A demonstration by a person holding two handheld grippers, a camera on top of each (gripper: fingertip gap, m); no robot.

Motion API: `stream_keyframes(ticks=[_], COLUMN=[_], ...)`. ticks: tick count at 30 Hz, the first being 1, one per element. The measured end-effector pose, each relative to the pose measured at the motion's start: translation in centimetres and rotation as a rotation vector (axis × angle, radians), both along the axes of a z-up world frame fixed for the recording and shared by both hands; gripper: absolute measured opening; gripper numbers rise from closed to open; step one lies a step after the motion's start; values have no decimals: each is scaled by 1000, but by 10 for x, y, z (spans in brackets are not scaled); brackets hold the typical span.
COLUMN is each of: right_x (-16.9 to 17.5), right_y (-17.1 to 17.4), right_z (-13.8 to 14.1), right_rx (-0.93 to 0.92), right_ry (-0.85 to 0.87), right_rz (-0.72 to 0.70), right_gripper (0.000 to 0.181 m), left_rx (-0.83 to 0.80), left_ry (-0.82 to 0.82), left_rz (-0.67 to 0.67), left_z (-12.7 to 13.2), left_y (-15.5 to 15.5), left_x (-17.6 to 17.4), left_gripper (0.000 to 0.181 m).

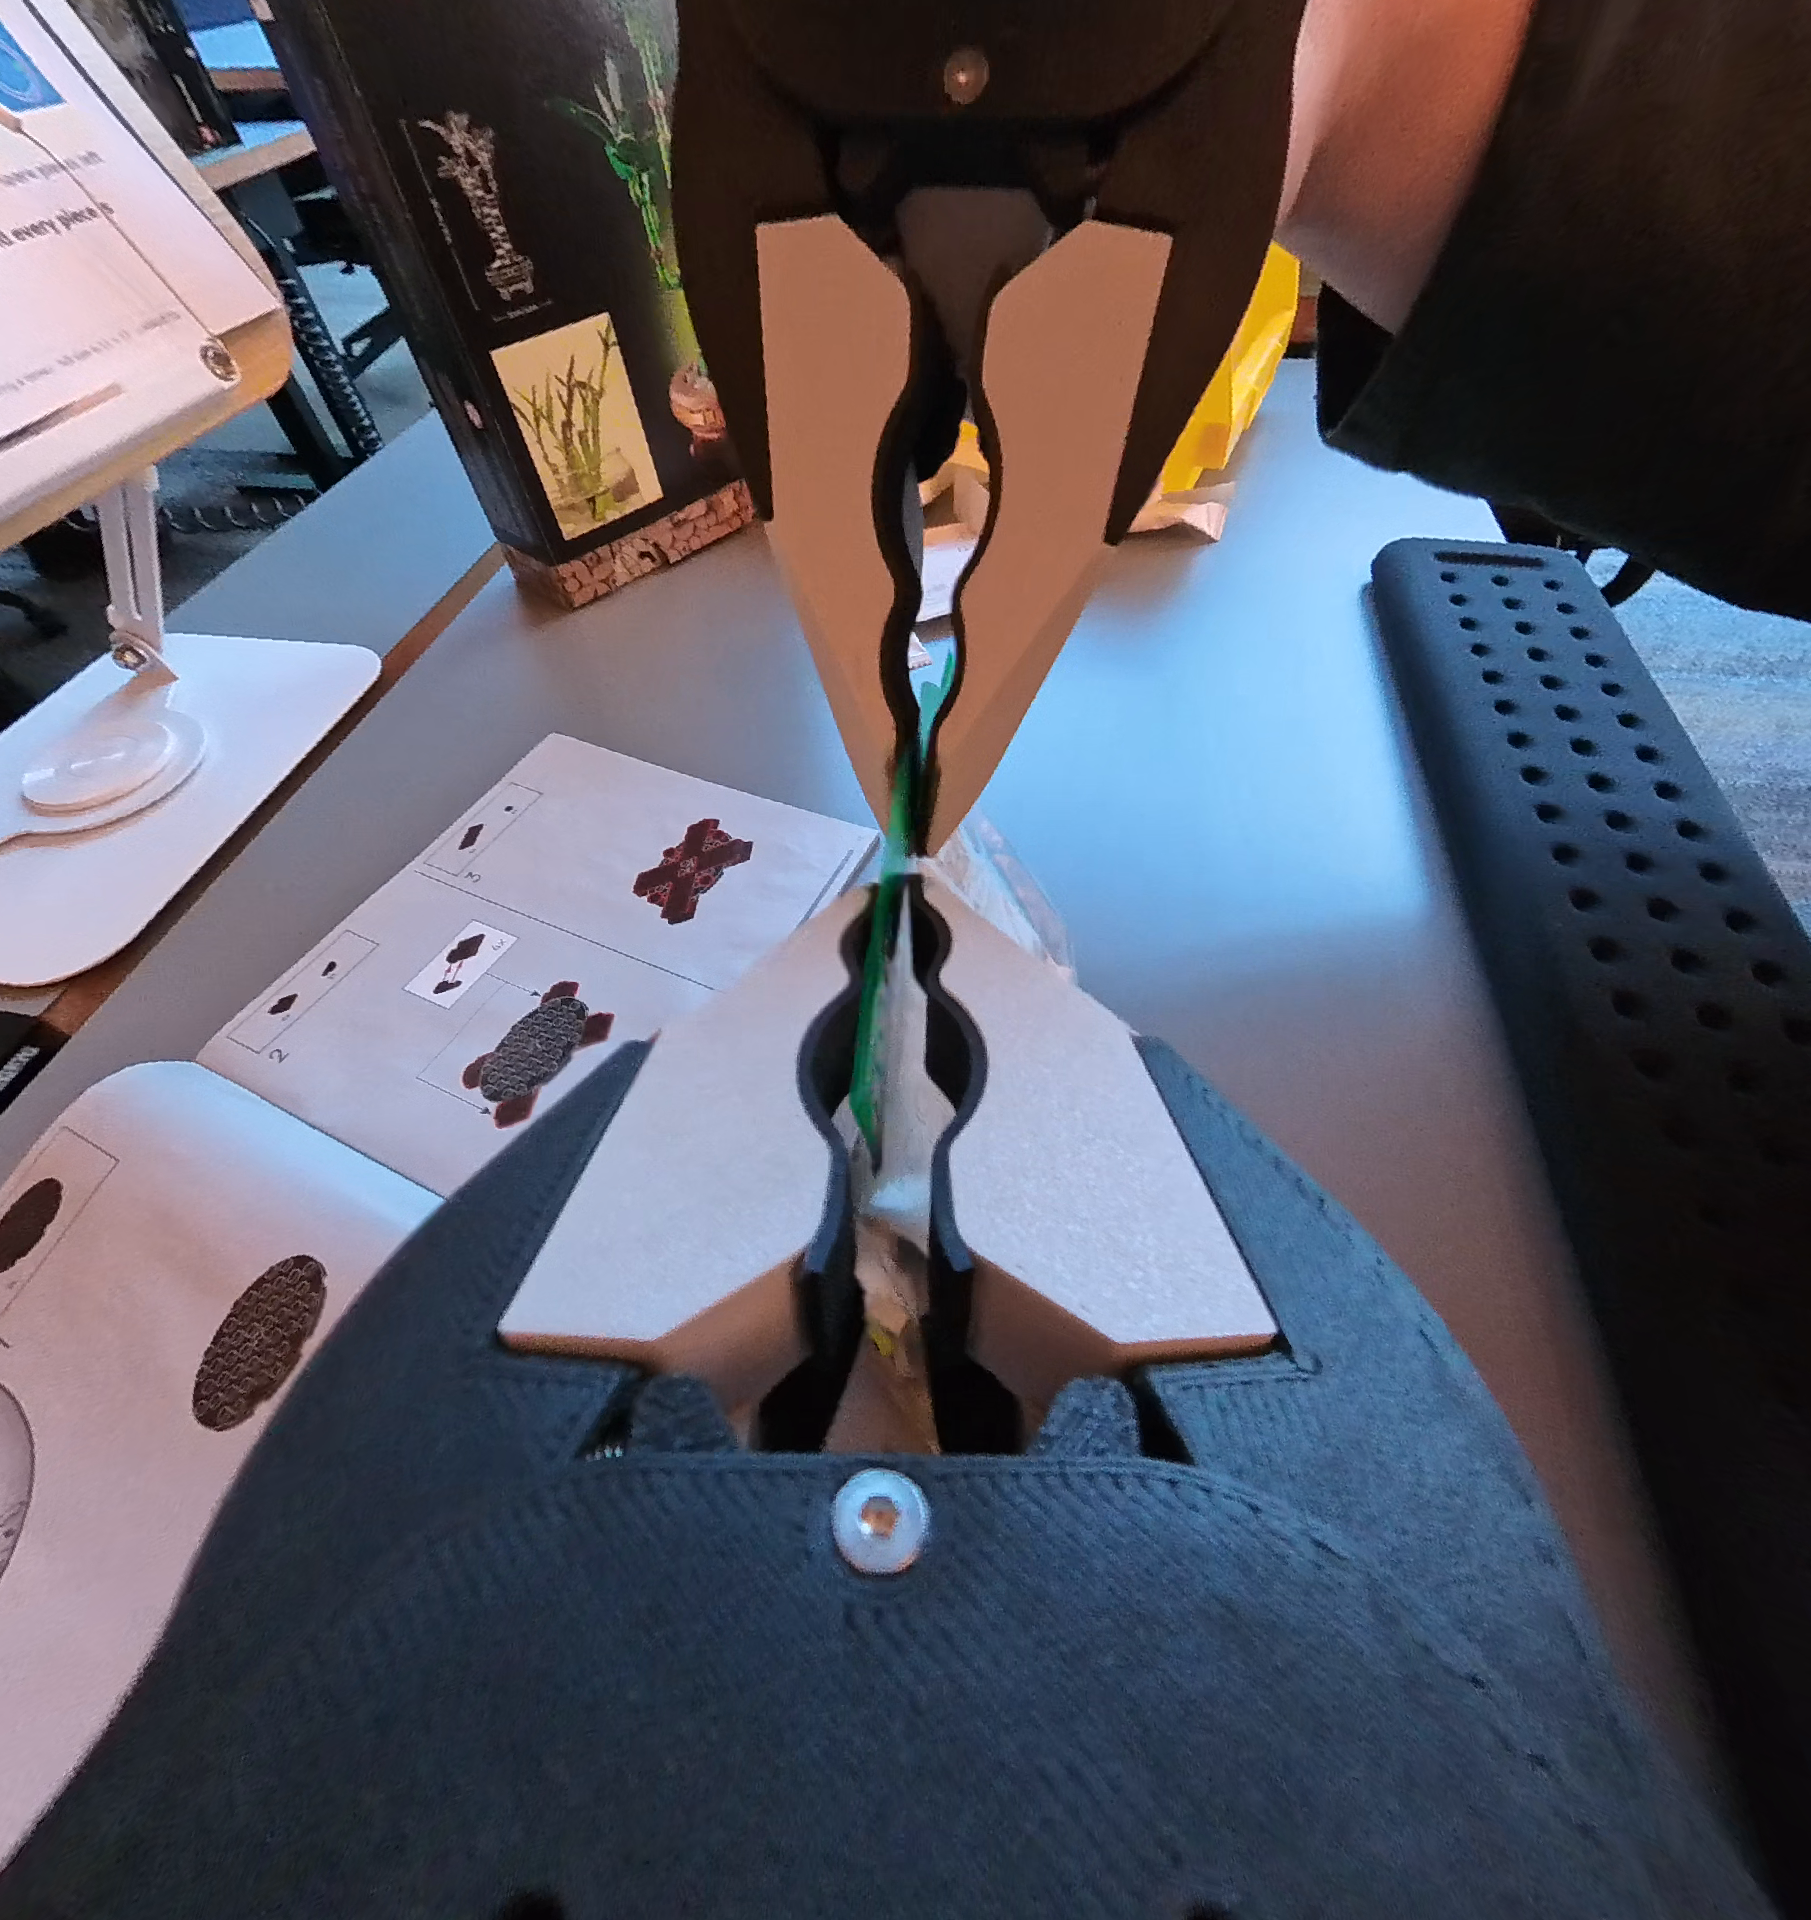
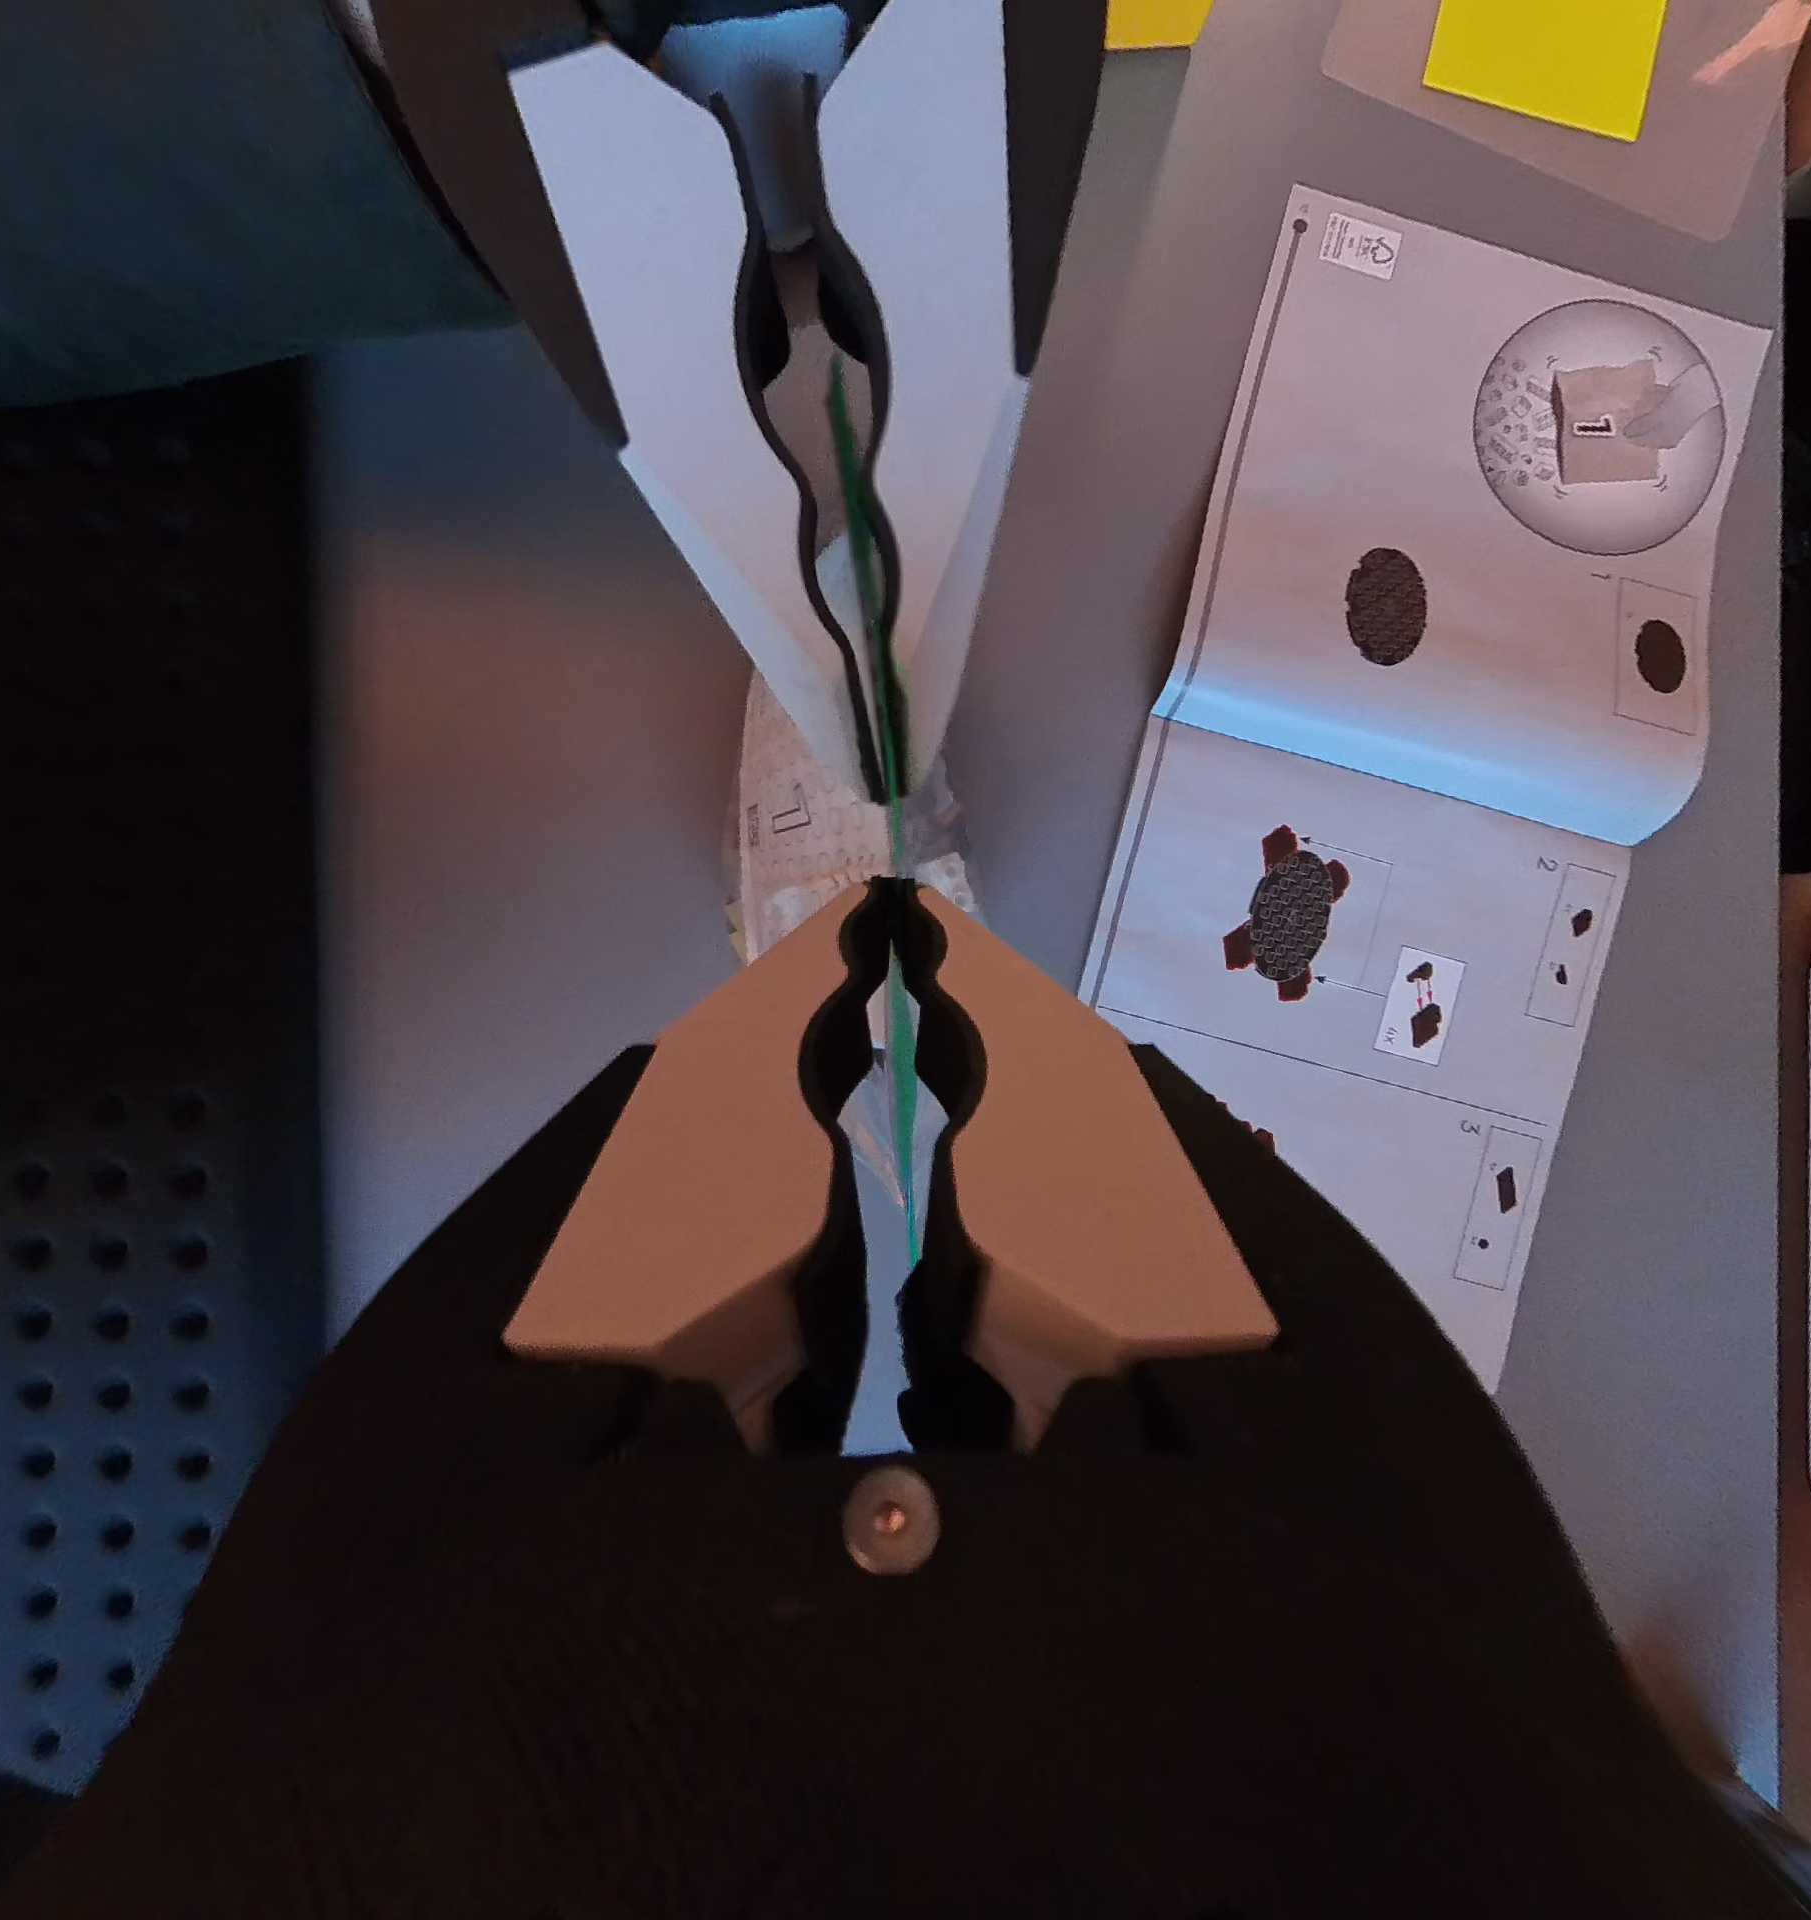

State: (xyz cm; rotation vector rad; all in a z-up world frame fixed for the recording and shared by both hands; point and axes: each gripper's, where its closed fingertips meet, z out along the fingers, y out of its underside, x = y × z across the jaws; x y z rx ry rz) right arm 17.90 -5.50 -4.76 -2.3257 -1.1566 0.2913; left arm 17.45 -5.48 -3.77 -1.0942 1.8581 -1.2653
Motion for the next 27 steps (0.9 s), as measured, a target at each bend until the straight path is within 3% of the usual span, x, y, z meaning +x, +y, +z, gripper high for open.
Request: stream_keyframes(ticks=[7,10,12,27], right_x=[-2,8,6,9], right_y=[0,0,-1,-4], right_z=[-1,-5,-5,0], right_rx=[-15,-3,-1,10], right_ry=[38,-18,-6,40], right_rz=[-21,-40,-29,-44], right_gripper=[1,12,1,2], left_rx=[18,23,18,36], left_ry=[12,16,17,23], left_rz=[-8,-6,-4,-4], left_z=[-3,-3,-4,-7], left_y=[-5,-4,-4,-6], left_x=[5,4,4,8], left_gripper=[0,0,0,0])
